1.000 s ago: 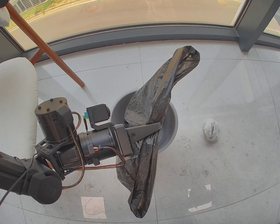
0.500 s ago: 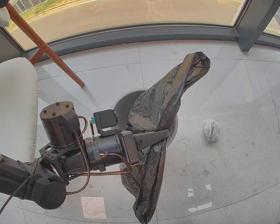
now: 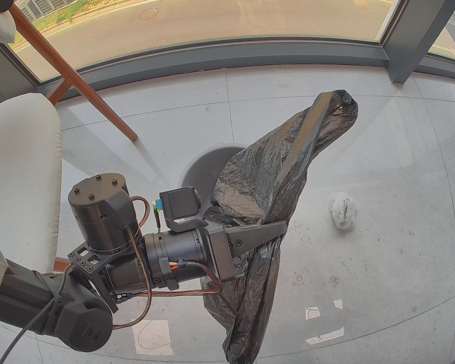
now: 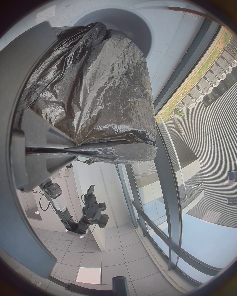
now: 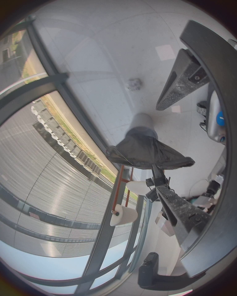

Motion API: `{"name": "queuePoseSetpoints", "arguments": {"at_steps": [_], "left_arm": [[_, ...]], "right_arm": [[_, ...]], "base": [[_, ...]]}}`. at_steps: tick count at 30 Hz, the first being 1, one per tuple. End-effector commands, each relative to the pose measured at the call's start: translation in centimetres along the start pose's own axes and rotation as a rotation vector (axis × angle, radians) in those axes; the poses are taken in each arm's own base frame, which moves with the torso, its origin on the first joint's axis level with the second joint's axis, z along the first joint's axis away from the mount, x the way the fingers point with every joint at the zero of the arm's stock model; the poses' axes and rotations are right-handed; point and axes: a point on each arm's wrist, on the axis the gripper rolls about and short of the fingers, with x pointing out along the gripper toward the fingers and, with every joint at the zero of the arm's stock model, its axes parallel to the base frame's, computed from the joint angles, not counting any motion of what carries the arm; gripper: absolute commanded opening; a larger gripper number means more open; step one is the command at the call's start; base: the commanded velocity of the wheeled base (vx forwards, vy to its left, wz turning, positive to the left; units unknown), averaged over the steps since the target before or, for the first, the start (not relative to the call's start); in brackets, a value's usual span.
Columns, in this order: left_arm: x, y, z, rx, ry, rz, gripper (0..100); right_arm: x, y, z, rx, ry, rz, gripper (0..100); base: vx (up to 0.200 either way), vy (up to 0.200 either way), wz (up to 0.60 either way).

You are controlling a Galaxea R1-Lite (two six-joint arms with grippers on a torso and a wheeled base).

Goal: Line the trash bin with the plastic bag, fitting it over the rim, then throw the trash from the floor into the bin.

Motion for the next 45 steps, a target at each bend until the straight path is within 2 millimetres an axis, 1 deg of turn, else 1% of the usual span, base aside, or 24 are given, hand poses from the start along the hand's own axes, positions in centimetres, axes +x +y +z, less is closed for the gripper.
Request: {"name": "queuePoseSetpoints", "arguments": {"at_steps": [1,5,6,8,9,10,14,15,17,23,26,29,32,33,38,40,45], "left_arm": [[-0.2,-0.1,-0.9,-0.010,0.016,-0.003,0],[-0.2,-0.1,-1.0,-0.012,0.018,-0.002,0],[-0.2,-0.1,-1.0,-0.012,0.018,-0.002,0],[-0.2,-0.2,-0.9,-0.007,0.013,-0.003,0],[-0.2,-0.2,-0.9,-0.007,0.013,-0.003,0],[-0.2,-0.2,-0.9,-0.002,0.008,-0.006,0],[-0.4,-0.2,-1.2,-0.003,0.010,-0.005,0],[-0.4,-0.2,-1.2,-0.004,0.011,-0.004,0],[-0.3,-0.4,-1.6,-0.005,0.017,-0.001,0],[-0.2,-0.4,-1.6,-0.004,0.010,0.013,0],[-0.2,-0.4,-1.6,-0.003,0.009,0.012,0],[-0.2,-0.4,-1.5,-0.002,0.004,0.018,0],[-0.2,-0.4,-1.5,-0.004,0.001,0.024,0],[-0.2,-0.4,-1.5,-0.003,0.002,0.024,0],[-0.1,-0.4,-1.4,0.000,-0.001,0.023,0],[-0.1,-0.4,-1.5,-0.002,0.001,0.024,0],[-0.1,-0.3,-1.5,-0.002,0.002,0.022,0]], "right_arm": [[3.5,0.4,1.4,0.043,0.110,-0.002,100],[5.2,1.2,2.4,0.128,0.137,0.017,100],[5.3,1.3,2.5,0.139,0.138,0.019,100],[6.7,2.0,3.3,0.238,0.163,0.030,100],[6.7,2.0,3.3,0.238,0.163,0.030,100],[7.6,2.6,3.8,0.283,0.176,0.040,100],[9.4,3.2,4.1,0.288,0.216,0.049,100],[9.5,3.2,4.1,0.288,0.218,0.049,100],[10.9,3.3,4.0,0.288,0.247,0.038,100],[13.4,3.2,4.2,0.291,0.271,0.009,100],[14.1,2.9,4.1,0.291,0.274,-0.013,100],[14.3,2.7,4.2,0.290,0.261,-0.032,100],[14.9,2.5,4.3,0.292,0.256,-0.051,100],[15.6,2.4,4.6,0.293,0.239,-0.071,100],[17.6,0.9,4.9,0.281,0.210,-0.152,100],[18.2,0.4,5.1,0.251,0.193,-0.149,100],[19.7,0.0,5.5,0.231,0.146,-0.123,100]], "base": [[0.000,0.000,0.00],[0.000,0.000,0.00],[0.000,0.000,0.00],[0.000,0.000,0.00],[0.000,0.000,0.00],[0.000,0.000,0.00],[0.000,0.000,0.00],[0.000,0.000,0.00],[0.000,0.000,0.00],[0.000,0.000,0.00],[0.000,0.000,0.00],[0.000,0.000,0.00],[0.000,0.000,0.00],[0.000,0.000,0.00],[0.000,0.000,0.00],[0.000,0.000,0.00],[0.000,0.000,0.00]]}}
